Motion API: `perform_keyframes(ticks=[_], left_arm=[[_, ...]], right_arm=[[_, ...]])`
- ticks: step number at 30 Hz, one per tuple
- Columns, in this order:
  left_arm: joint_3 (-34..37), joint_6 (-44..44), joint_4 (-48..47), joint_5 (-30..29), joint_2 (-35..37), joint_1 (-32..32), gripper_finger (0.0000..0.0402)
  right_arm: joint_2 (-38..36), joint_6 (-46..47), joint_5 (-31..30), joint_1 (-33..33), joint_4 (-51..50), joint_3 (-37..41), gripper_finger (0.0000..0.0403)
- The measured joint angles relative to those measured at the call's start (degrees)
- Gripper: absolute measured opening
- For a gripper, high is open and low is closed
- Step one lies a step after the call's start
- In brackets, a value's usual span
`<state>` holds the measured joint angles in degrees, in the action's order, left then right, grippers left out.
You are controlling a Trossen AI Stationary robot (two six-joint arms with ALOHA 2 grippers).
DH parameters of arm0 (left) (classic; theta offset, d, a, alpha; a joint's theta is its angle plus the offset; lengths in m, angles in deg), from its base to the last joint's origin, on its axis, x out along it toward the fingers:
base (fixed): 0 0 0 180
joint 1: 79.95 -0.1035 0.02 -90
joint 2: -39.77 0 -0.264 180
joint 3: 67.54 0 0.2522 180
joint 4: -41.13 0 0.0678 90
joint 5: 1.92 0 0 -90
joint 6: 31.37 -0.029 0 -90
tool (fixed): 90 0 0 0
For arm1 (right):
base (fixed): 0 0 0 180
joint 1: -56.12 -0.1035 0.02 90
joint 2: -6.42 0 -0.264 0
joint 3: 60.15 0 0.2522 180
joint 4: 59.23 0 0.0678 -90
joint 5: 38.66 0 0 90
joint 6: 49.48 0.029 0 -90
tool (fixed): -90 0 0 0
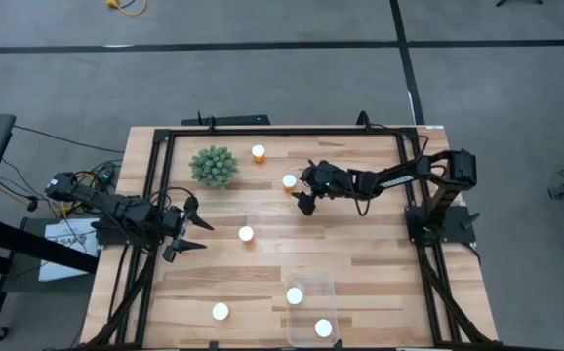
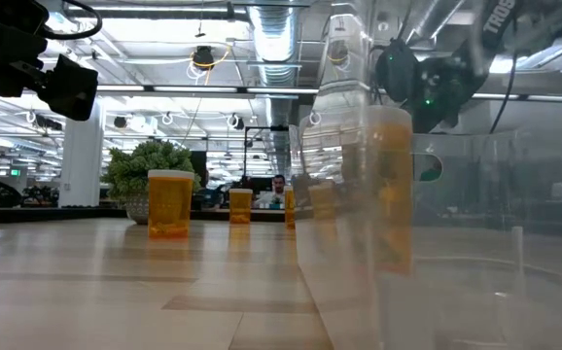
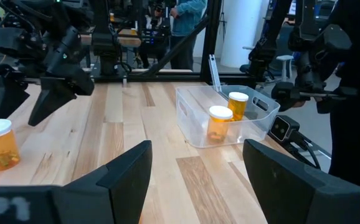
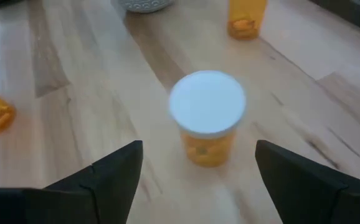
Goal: Pick and place pill bottles into a basket
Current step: Put the orange pill bottle into the transparent bin
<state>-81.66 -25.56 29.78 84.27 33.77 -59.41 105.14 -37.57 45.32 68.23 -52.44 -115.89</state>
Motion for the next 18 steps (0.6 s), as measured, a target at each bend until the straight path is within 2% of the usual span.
perform_keyframes(ticks=[13,18], left_arm=[[0.00,-0.01,0.01,0.00,0.00,0.02,0.0242],[0.00,0.00,0.00,-0.02,0.02,0.02,0.0242]], right_arm=[[0.04,-4.86,1.89,1.47,-7.10,-5.30,0.0307],[1.16,-4.85,4.87,2.27,-9.10,-6.02,0.0307]])
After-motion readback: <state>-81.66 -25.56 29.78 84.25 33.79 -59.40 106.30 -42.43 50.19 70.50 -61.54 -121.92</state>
